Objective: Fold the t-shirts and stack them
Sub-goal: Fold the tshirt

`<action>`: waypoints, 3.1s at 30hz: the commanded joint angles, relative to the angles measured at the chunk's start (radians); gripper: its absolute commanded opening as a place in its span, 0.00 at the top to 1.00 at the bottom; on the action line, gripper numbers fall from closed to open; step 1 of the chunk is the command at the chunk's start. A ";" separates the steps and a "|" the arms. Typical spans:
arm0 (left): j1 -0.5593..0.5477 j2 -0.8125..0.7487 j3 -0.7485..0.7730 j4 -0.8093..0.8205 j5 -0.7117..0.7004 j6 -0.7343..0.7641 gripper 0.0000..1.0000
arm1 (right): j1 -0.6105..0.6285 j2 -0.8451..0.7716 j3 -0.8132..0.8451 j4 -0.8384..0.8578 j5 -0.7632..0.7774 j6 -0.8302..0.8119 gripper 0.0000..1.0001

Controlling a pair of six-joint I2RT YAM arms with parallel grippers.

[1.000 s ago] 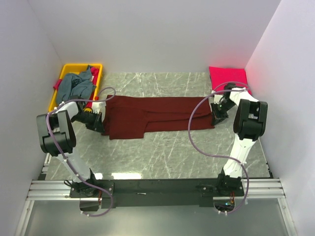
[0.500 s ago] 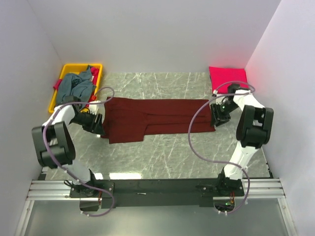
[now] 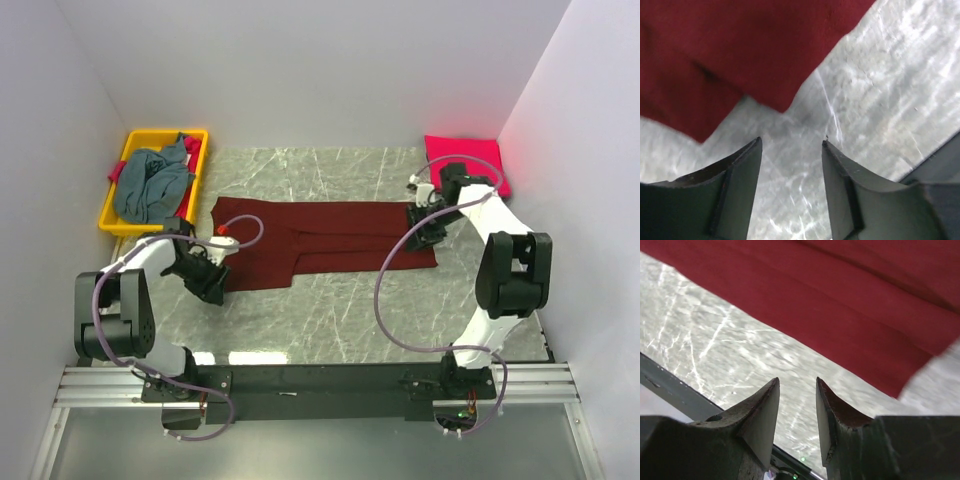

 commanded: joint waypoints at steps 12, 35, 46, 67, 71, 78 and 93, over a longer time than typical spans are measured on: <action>-0.159 0.110 -0.017 0.262 -0.128 -0.169 0.56 | 0.075 0.013 0.011 0.035 -0.027 0.028 0.58; -0.162 0.253 0.490 -0.113 0.173 -0.221 0.99 | 0.077 0.062 0.043 0.023 0.000 -0.001 0.59; -0.027 0.504 0.756 0.070 0.290 -0.420 0.99 | 0.054 0.036 -0.009 0.032 0.068 -0.047 0.62; 0.037 0.448 0.612 0.518 0.130 -0.767 0.64 | 0.003 0.059 -0.024 0.086 0.163 -0.068 0.76; 0.027 0.362 0.555 0.493 0.217 -0.719 0.61 | 0.003 0.027 -0.047 0.072 0.169 -0.084 0.78; -0.088 0.196 0.344 0.496 0.190 -0.646 0.52 | 0.009 0.143 -0.006 0.124 0.203 -0.056 0.80; -0.300 0.208 0.253 0.519 0.073 -0.658 0.45 | 0.008 0.285 0.184 0.185 0.224 0.060 0.73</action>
